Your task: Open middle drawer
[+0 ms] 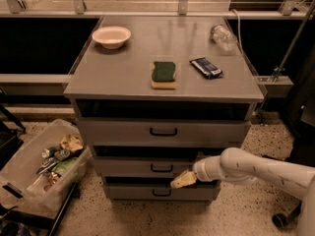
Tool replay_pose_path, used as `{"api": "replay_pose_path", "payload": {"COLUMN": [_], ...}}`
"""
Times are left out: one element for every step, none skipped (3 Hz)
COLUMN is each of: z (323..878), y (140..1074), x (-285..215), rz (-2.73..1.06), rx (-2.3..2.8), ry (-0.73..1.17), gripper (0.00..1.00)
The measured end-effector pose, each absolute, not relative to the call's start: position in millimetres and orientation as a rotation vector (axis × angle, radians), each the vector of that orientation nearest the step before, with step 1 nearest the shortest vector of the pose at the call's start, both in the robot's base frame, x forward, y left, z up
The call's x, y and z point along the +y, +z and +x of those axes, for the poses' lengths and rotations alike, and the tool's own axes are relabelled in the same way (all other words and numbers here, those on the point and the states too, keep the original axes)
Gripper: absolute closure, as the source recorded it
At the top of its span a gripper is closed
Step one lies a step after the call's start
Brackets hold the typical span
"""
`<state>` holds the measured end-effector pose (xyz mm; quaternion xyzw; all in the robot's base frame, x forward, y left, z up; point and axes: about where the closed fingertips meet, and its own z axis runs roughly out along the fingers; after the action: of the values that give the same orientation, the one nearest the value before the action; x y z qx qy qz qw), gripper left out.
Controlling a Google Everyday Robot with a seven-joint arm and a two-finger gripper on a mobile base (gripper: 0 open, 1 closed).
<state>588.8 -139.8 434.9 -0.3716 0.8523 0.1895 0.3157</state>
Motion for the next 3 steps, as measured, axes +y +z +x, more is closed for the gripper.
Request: {"api": "replay_pose_path", "payload": {"z": [590.1, 590.1, 598.7], "y": [439.1, 439.1, 437.0], "x": [-139.5, -139.5, -141.6], "rz": [-0.973, -0.973, -0.979], "rx": [2.246, 2.246, 2.231], "ry": [0.505, 0.505, 0.518], "gripper": [0.00, 0.00, 0.00]}}
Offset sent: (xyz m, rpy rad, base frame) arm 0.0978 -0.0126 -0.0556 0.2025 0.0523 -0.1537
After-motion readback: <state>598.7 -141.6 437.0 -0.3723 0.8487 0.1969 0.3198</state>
